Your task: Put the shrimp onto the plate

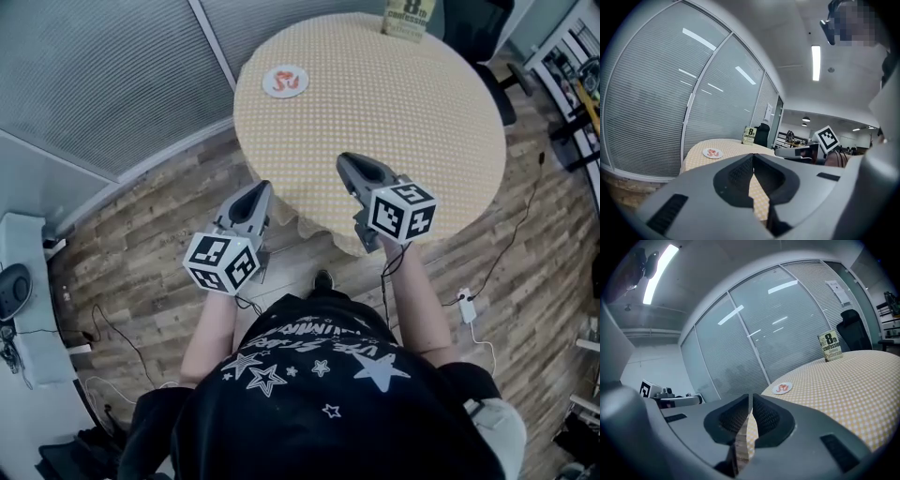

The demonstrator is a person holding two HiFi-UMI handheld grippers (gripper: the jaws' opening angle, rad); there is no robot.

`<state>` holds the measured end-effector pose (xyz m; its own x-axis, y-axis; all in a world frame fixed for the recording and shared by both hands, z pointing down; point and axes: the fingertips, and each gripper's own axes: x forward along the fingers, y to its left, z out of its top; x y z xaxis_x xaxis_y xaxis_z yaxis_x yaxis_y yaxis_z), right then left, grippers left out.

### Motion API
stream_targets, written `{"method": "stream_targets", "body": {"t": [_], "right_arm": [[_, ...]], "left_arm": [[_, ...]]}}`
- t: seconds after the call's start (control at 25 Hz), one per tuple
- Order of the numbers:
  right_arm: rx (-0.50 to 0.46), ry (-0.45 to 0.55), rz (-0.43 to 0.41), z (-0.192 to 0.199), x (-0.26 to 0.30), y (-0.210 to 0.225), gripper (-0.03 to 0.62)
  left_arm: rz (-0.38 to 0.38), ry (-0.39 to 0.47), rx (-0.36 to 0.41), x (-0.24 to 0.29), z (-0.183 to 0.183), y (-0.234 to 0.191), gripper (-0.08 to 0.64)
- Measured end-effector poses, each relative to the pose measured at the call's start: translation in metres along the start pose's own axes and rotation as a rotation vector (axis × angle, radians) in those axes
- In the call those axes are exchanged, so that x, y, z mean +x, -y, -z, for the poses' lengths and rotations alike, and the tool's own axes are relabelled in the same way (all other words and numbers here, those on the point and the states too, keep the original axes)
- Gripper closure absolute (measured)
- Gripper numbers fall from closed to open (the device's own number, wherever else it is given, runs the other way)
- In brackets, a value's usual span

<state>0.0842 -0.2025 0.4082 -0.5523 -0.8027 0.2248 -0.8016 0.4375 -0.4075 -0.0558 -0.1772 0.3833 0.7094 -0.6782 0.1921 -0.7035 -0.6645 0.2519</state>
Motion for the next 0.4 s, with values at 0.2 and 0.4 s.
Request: {"method": "stream_targets", "body": {"t": [0.2, 0.4], "right_arm": [[-0.014, 0.000, 0.011, 0.010, -0.013, -0.026, 0.546], [-0.016, 0.015, 0.030, 0.017, -0.032, -0.047, 0.548]], "left_arm": [[0.015, 0.013, 0.009, -0.029, 0.000, 0.004, 0.552], [0.043, 0.023, 0.026, -0.055, 0.000, 0.018, 0.552]]}}
